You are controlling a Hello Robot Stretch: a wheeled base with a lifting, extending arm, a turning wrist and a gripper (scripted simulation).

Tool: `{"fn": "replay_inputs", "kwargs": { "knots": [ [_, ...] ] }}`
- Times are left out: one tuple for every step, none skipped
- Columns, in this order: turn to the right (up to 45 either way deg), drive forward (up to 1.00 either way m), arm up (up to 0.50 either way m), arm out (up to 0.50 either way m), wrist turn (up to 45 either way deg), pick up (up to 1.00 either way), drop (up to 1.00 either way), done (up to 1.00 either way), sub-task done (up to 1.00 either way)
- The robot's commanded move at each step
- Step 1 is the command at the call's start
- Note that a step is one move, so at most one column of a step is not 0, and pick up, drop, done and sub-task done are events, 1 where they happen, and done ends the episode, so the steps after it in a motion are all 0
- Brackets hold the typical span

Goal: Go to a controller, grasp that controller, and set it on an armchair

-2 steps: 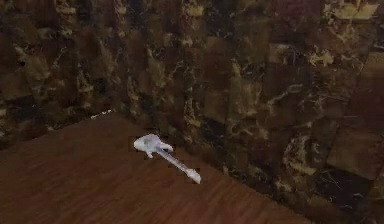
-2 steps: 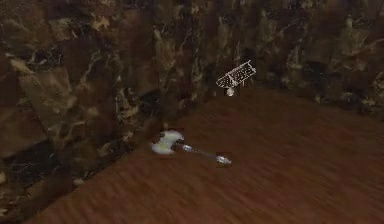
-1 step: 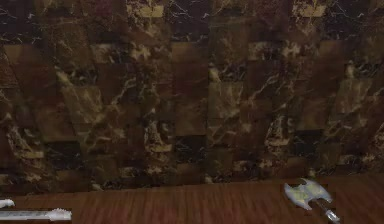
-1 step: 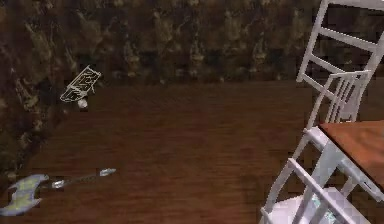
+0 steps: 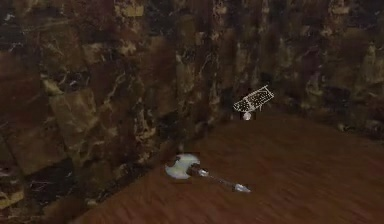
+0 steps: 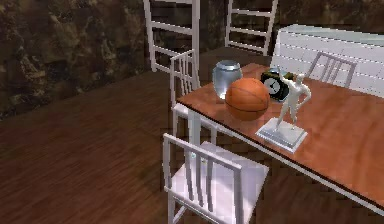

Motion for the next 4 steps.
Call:
{"fn": "replay_inputs", "kwargs": {
  "knots": [
    [3.0,0.00,0.00,0.00,0.0,0.00,0.00,0.00,0.00],
    [45.0,0.00,0.00,0.00,0.0,0.00,0.00,0.00,0.00],
    [12.0,0.00,0.00,0.00,0.0,0.00,0.00,0.00,0.00],
    [0.0,0.70,0.00,0.00,0.0,0.00,0.00,0.00,0.00]
  ]
}}
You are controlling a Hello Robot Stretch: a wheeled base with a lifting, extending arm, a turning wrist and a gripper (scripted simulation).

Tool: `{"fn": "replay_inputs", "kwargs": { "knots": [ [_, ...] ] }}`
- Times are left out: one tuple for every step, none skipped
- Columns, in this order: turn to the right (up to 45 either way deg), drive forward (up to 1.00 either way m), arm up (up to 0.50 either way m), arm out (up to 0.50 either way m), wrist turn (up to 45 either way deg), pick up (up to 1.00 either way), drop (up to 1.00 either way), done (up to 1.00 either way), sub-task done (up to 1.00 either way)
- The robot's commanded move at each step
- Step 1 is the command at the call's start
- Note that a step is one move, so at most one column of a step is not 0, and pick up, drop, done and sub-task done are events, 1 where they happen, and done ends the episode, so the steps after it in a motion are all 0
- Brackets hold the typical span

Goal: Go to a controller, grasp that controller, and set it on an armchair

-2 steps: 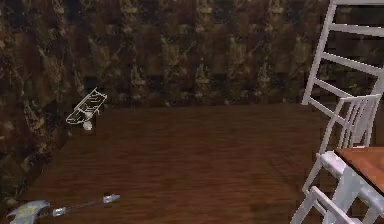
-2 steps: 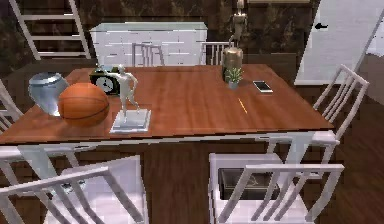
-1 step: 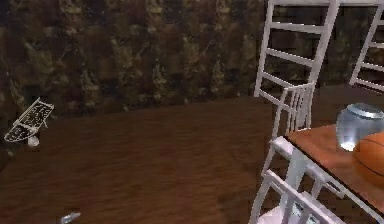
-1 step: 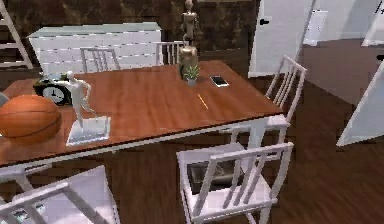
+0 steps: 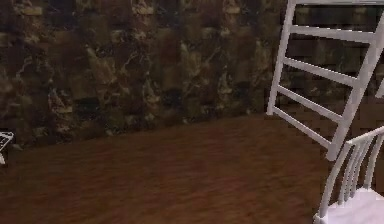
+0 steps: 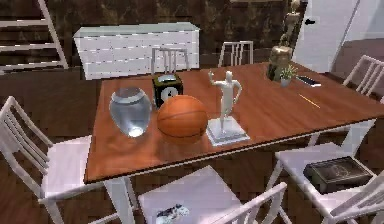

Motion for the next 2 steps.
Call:
{"fn": "replay_inputs", "kwargs": {
  "knots": [
    [24.0,0.00,0.00,0.00,0.0,0.00,0.00,0.00,0.00],
    [0.0,0.30,0.00,0.00,0.0,0.00,0.00,0.00,0.00]
  ]
}}
